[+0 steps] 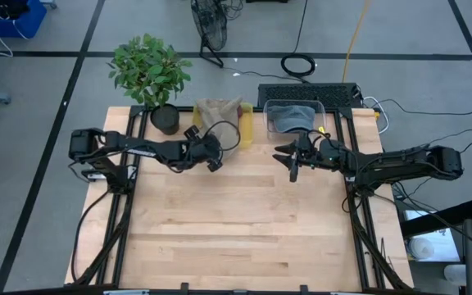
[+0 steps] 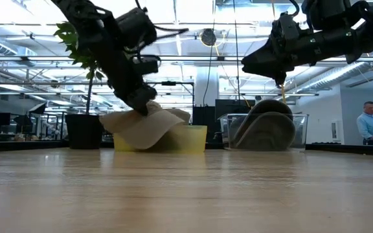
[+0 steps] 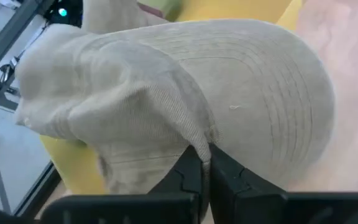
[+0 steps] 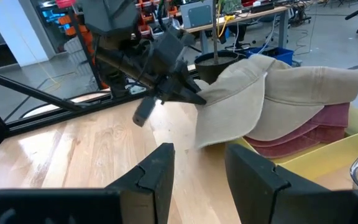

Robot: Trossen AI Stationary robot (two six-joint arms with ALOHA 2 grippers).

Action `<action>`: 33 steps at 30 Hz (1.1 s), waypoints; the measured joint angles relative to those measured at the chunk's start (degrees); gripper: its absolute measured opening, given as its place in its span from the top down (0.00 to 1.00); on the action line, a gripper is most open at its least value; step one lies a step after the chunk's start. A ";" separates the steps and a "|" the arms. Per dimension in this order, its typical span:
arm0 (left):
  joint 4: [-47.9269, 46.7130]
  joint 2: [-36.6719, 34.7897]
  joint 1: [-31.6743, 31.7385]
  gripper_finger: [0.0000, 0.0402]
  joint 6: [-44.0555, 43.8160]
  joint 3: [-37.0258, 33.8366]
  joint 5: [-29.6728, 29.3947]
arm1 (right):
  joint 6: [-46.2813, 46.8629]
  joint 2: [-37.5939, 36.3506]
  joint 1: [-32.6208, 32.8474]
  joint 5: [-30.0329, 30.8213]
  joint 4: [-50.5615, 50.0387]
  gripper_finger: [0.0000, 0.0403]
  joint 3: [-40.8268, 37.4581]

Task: Pick & Place hat
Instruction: Put the brown cap into the yellow bin

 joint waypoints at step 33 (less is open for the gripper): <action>-2.10 -9.79 7.06 0.98 56.24 10.65 6.37 | -5.80 -0.02 0.00 0.00 -0.24 0.68 -0.02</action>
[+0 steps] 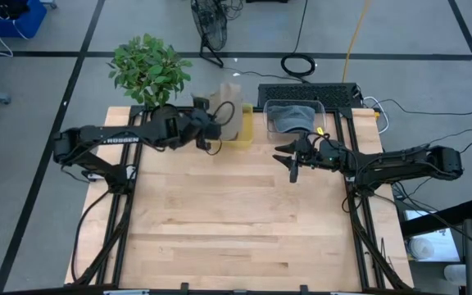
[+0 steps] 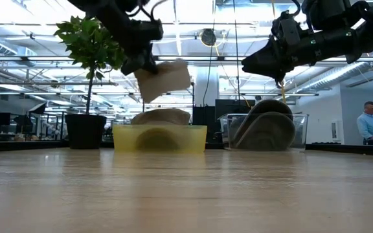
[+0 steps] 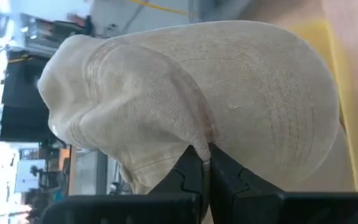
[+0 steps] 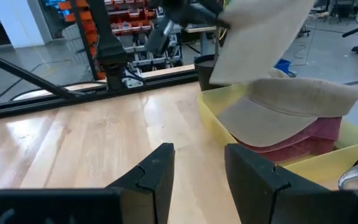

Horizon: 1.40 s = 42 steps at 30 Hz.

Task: Pick & Place hat
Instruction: Put the brown cap into the yellow bin

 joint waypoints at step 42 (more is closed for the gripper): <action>-4.38 16.94 2.86 0.90 -5.38 0.68 -11.17 | -1.04 0.00 -0.02 -0.17 -2.39 0.68 0.00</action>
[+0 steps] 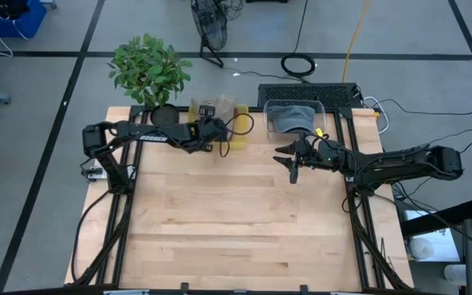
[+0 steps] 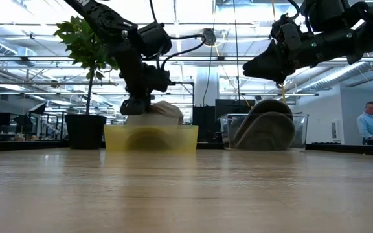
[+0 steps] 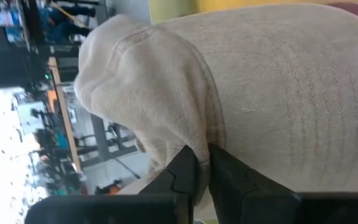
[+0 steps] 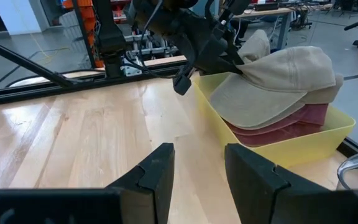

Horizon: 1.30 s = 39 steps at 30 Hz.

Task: Pick & Place hat
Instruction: Put the brown cap into the yellow bin

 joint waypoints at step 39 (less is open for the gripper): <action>1.26 0.11 -7.53 0.90 -3.72 1.14 -13.73 | 0.63 0.00 0.00 -0.04 -2.07 0.68 -0.02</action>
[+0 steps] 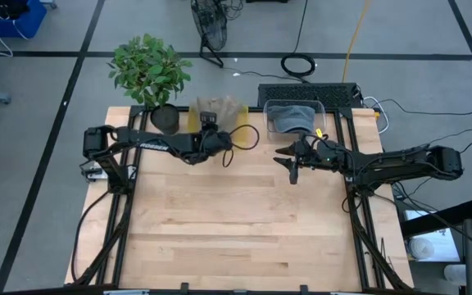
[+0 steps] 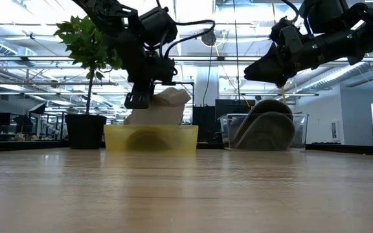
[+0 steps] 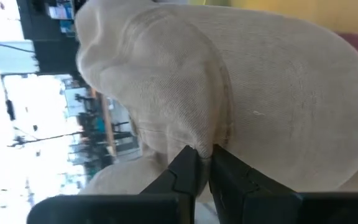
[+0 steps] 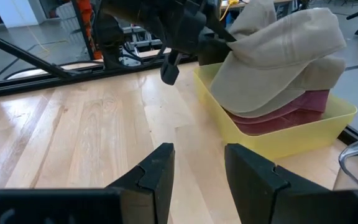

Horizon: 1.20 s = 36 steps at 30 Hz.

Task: Pick & Place hat
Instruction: Put the brown cap into the yellow bin

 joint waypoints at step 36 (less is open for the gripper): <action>-0.25 -4.58 -6.83 0.47 -5.81 0.10 -10.97 | 0.24 0.00 0.02 0.00 -0.74 0.68 0.00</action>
